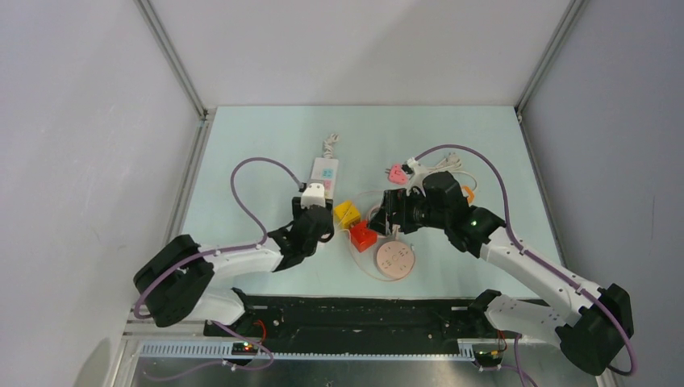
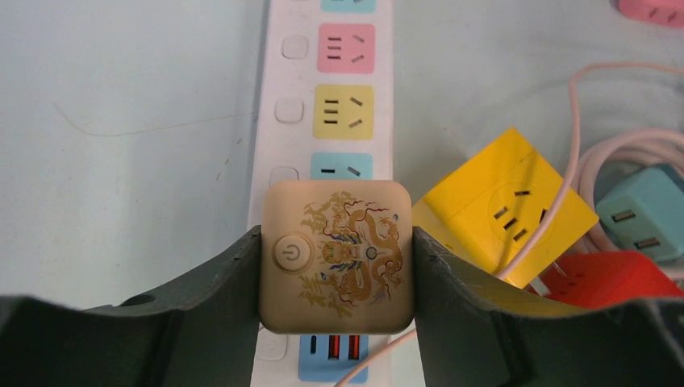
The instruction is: Insert the plug
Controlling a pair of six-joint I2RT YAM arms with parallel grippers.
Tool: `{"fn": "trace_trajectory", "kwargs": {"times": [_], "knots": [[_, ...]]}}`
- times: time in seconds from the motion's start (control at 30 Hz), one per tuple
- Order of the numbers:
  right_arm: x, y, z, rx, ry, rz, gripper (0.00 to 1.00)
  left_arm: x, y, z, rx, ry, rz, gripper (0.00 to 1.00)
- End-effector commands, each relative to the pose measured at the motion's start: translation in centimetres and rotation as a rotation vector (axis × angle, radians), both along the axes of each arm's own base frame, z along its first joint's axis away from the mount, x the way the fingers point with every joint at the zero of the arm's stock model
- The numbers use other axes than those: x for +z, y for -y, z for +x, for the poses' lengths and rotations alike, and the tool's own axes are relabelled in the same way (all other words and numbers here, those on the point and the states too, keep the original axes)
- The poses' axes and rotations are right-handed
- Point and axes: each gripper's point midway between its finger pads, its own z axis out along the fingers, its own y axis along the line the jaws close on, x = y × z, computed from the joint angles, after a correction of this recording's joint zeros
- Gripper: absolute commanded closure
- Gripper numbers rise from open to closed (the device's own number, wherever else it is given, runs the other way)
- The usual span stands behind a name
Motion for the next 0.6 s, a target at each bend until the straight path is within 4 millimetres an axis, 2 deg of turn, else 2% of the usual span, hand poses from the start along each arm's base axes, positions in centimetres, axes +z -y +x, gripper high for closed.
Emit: {"fn": "trace_trajectory", "kwargs": {"times": [0.0,0.33,0.47,0.57], "knots": [[1.8,0.3,0.5,-0.018,0.058,0.017,0.09,-7.1,-2.6,-5.2,-0.019,-0.203,0.067,1.0],[1.7,0.4,0.5,-0.022,0.052,0.025,0.09,-8.7,-1.6,-5.4,-0.072,-0.239,0.075,1.0],[1.7,0.5,0.5,-0.033,0.049,0.025,0.08,-7.7,-0.9,-4.6,-0.077,-0.225,0.078,0.79],[1.9,0.6,0.5,-0.039,0.052,0.031,0.07,-6.0,-0.6,-3.8,-0.071,-0.197,0.092,0.62]]}}
